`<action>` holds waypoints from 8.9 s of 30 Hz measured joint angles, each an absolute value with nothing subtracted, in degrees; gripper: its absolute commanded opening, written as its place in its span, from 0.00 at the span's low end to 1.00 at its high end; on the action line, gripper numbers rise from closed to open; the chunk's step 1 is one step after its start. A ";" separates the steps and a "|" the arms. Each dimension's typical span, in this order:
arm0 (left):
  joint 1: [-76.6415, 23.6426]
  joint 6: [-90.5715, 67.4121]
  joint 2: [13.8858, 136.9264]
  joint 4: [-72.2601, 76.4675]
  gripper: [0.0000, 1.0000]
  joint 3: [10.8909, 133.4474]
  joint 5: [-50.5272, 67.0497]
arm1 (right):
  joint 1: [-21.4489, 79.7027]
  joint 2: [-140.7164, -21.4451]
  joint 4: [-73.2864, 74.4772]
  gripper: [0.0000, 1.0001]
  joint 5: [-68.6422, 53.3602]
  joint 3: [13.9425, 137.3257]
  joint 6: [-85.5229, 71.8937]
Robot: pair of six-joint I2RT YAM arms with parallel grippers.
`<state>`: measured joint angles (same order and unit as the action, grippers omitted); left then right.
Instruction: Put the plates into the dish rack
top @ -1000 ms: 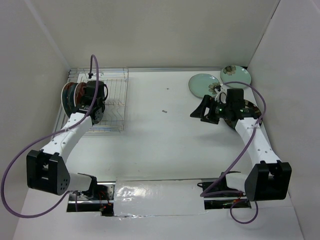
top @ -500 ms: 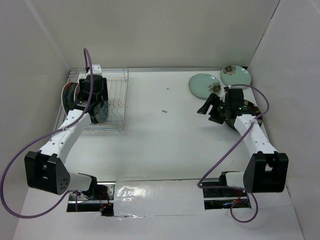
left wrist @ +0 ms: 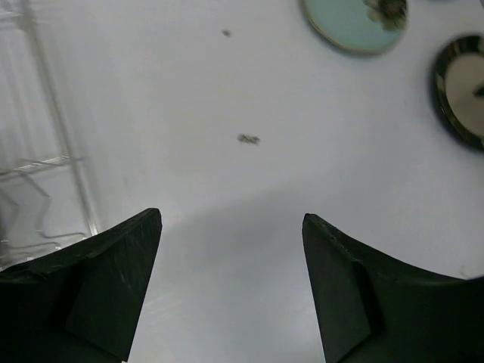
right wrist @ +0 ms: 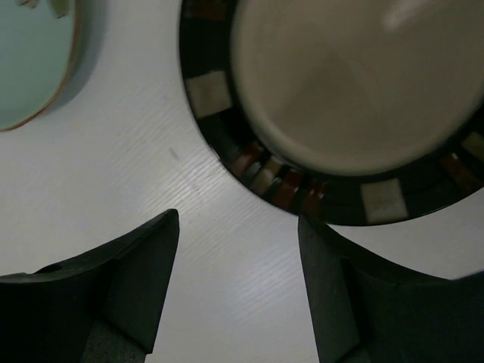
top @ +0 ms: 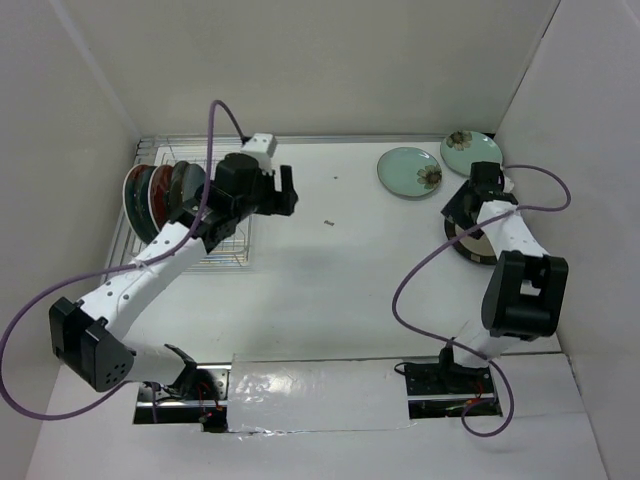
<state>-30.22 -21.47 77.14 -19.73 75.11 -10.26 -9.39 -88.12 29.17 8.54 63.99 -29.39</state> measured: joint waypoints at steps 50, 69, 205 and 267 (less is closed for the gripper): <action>-34.04 -40.95 90.30 -7.01 0.87 57.25 13.61 | 23.07 -105.80 21.67 0.21 -10.55 66.76 -34.61; -32.84 -58.41 108.71 14.55 0.84 57.67 21.78 | 20.16 -76.62 33.28 0.56 -4.71 64.97 -34.70; -36.16 -31.77 67.96 -25.54 1.00 53.58 -3.55 | -13.54 -118.50 -13.10 0.76 -20.97 69.54 -44.75; -27.03 -48.60 96.29 9.15 0.91 65.12 32.88 | -7.27 -68.36 15.70 0.00 -42.87 46.85 -31.57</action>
<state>-27.03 -48.60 96.29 9.15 65.12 32.88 -7.27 -68.36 15.70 -42.87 46.85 -31.57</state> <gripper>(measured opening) 0.944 0.050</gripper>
